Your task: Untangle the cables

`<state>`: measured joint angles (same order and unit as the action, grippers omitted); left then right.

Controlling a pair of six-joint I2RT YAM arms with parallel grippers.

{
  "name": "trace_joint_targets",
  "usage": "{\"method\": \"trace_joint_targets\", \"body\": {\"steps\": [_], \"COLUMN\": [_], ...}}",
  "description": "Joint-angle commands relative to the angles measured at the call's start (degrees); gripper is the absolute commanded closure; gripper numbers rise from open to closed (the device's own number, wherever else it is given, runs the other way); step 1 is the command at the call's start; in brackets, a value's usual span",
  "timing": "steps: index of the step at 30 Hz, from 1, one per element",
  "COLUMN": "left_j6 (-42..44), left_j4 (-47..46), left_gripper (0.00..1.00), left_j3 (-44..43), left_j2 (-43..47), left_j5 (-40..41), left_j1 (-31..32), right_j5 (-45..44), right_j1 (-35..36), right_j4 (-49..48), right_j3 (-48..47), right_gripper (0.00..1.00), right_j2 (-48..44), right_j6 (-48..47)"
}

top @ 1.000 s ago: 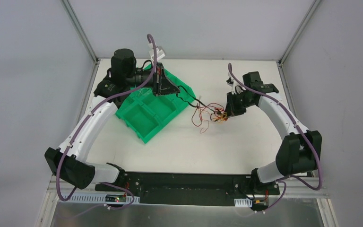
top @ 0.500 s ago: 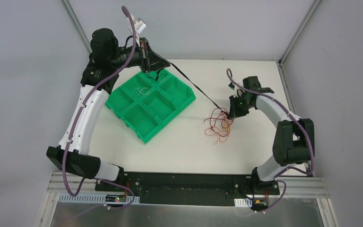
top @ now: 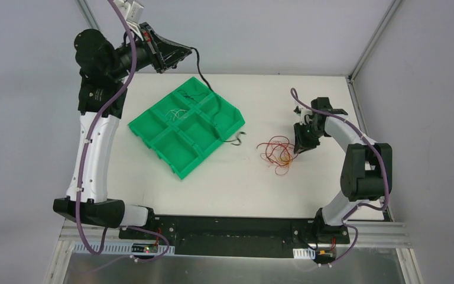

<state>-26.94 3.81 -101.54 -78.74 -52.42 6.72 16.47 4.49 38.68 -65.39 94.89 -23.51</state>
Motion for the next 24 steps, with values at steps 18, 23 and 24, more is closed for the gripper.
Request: {"method": "trace_joint_targets", "body": {"steps": [18,23,24], "left_j6": [29.2,27.2,27.1], "left_j4": [7.8,6.2,5.9], "left_gripper": [1.00,1.00,1.00], "left_j3": [2.1,3.2,3.2], "left_j2": [10.1,8.9,8.6], "left_j5": [37.5,38.5,38.6], "left_j1": [-3.0,-3.9,-4.0], "right_j5": [-2.5,-1.8,-1.7], "right_j1": [-1.1,-1.1,-1.1], "right_j4": [4.0,4.3,4.4], "right_j3": [0.2,0.2,0.1], "right_gripper": [1.00,1.00,1.00], "right_j2": [-0.5,-0.4,-0.3], "right_j6": [-2.7,-2.6,-2.6]}}
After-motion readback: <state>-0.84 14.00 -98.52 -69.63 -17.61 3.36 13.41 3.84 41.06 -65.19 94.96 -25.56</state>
